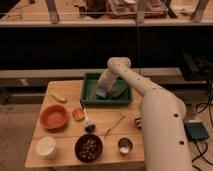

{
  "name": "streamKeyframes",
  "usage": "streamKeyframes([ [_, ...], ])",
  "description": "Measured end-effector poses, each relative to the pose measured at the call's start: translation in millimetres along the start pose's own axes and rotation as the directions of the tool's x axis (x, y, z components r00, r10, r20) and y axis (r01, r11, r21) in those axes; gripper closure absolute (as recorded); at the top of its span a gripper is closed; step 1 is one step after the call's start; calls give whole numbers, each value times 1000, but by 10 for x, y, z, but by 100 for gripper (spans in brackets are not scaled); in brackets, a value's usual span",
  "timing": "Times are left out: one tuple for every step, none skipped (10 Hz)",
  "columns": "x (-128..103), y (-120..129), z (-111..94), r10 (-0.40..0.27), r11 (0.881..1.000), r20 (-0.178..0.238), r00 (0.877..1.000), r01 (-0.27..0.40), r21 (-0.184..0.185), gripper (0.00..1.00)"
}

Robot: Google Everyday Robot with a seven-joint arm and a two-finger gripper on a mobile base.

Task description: Wipe tray with sponge

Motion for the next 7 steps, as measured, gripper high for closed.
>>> streamKeyframes([
  [65,52,-27,1,1000,-13,1000,-2,-17,85],
  [97,67,-34,10,1000,-23,1000,-11,-20,85],
  [165,83,-30,30,999,-40,999,-31,-19,85],
  [319,82,-26,63,998,-73,995,-64,-7,85],
  [463,41,-2,93,996,-105,990,-92,14,85],
  [574,-14,24,116,993,-132,984,-112,34,85],
  [673,-87,78,145,989,-158,977,-138,56,85],
])
